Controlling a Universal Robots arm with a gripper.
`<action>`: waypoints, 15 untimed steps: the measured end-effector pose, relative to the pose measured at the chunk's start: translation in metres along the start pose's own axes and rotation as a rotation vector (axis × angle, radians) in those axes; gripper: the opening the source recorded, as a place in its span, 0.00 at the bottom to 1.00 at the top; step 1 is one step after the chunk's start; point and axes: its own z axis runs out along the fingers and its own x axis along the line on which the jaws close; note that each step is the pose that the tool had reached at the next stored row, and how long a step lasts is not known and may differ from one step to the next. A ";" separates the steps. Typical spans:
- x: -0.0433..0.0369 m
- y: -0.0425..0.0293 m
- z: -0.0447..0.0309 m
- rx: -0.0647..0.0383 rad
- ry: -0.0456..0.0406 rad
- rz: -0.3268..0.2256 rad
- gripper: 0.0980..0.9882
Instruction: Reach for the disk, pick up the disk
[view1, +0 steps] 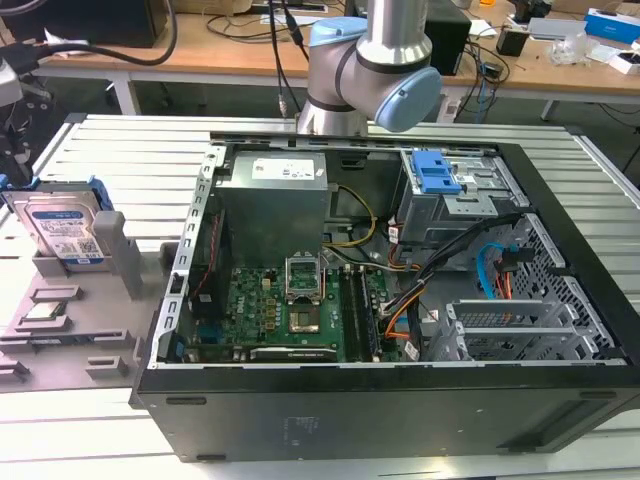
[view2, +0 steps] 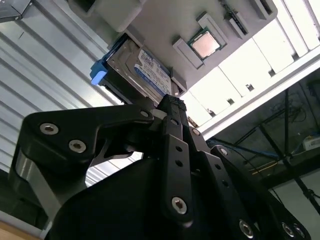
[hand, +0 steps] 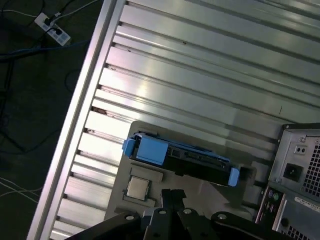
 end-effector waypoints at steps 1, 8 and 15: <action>0.0000 0.0000 0.0000 0.000 0.0003 -0.008 0.01; 0.0000 0.0000 0.0001 0.000 0.0026 -0.069 0.01; 0.0000 0.0000 0.0000 0.000 0.0058 -0.153 0.01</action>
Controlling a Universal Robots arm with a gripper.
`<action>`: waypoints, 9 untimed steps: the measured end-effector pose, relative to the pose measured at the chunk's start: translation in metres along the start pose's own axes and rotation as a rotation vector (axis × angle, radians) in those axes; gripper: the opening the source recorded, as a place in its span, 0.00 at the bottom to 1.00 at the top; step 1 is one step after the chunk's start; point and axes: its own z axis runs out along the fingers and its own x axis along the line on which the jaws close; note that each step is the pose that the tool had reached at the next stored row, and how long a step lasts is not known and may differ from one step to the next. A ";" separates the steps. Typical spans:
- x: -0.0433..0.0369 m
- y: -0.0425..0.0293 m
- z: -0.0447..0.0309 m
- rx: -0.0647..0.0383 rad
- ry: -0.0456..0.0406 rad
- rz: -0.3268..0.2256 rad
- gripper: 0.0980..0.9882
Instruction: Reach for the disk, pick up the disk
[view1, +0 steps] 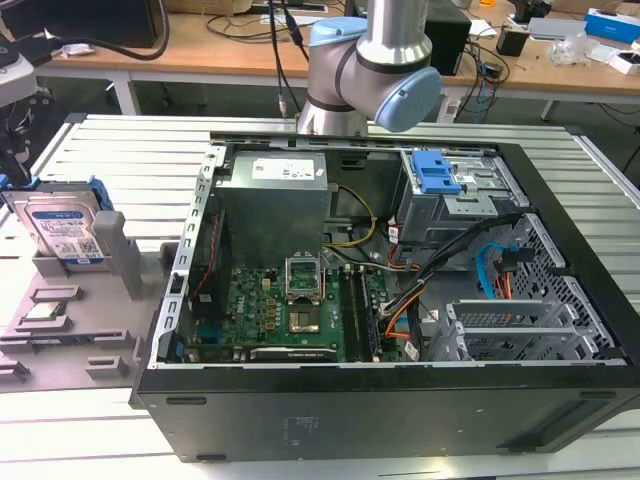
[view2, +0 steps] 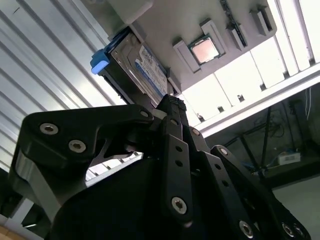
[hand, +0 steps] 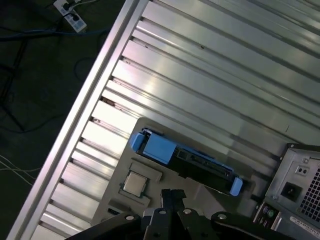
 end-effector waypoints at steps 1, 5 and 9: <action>0.0000 0.0000 0.0000 0.000 0.0004 -0.011 0.01; 0.0000 0.0000 0.0000 0.000 0.0021 -0.057 0.01; 0.0000 0.0000 0.0000 0.000 0.0038 -0.100 0.01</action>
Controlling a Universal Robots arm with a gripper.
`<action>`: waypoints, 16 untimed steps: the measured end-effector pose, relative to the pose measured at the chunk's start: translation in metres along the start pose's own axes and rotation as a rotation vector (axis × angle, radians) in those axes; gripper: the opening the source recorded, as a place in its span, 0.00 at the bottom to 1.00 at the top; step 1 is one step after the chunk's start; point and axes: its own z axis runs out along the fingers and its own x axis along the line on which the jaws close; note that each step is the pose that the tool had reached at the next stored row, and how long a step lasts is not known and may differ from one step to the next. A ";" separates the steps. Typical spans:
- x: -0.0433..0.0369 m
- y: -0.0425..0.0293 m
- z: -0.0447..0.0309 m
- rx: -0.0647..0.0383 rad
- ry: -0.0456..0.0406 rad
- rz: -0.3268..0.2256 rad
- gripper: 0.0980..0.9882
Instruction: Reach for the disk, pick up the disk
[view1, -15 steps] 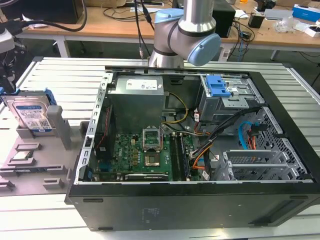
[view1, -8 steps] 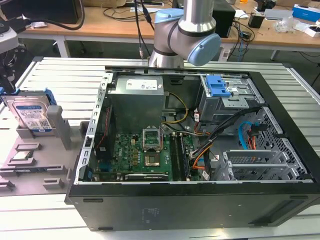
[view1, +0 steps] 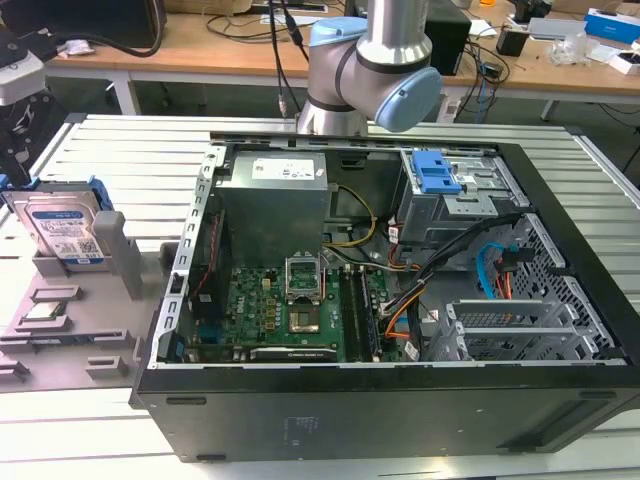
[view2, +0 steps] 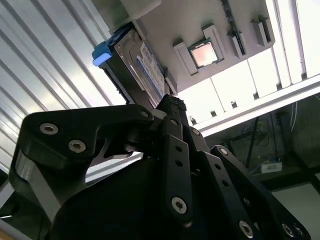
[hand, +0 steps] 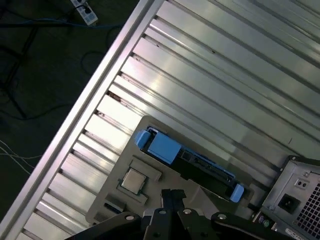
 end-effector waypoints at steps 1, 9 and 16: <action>0.0000 0.0000 0.0000 0.000 0.0006 -0.018 0.01; 0.0000 0.0000 0.0000 0.000 0.0043 -0.113 0.01; 0.0000 0.0000 0.0000 0.000 0.0077 -0.201 0.01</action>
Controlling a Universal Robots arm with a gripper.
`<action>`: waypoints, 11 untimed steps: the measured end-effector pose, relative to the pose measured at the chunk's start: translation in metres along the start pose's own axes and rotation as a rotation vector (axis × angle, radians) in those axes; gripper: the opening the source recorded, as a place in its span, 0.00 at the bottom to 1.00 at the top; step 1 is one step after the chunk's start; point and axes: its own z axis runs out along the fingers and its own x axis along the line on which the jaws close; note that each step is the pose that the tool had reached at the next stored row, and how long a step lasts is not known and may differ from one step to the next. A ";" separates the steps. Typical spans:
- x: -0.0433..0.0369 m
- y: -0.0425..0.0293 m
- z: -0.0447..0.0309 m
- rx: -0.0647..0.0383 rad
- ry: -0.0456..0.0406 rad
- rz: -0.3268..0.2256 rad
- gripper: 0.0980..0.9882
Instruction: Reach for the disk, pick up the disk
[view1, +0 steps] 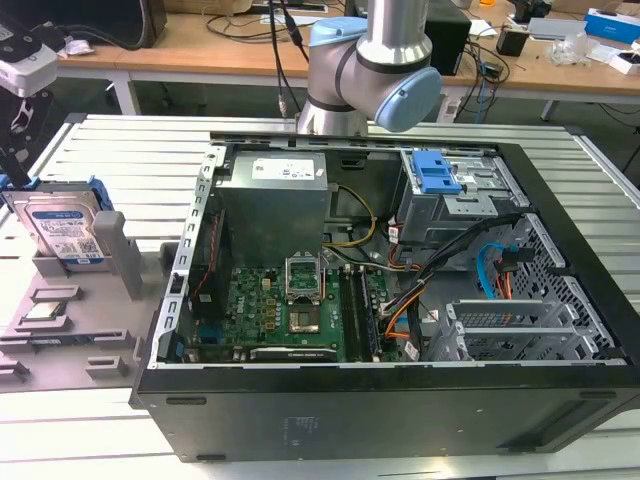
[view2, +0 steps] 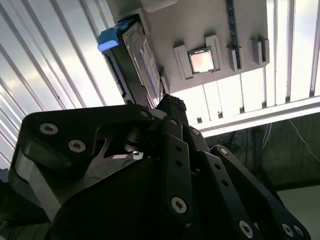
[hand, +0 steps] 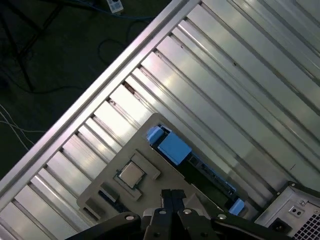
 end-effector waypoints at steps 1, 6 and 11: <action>0.0000 0.0000 0.0000 0.000 0.0003 -0.009 0.01; 0.0000 0.0000 0.0000 0.000 0.0031 -0.084 0.01; 0.0000 0.0000 0.0000 0.000 0.0056 -0.148 0.01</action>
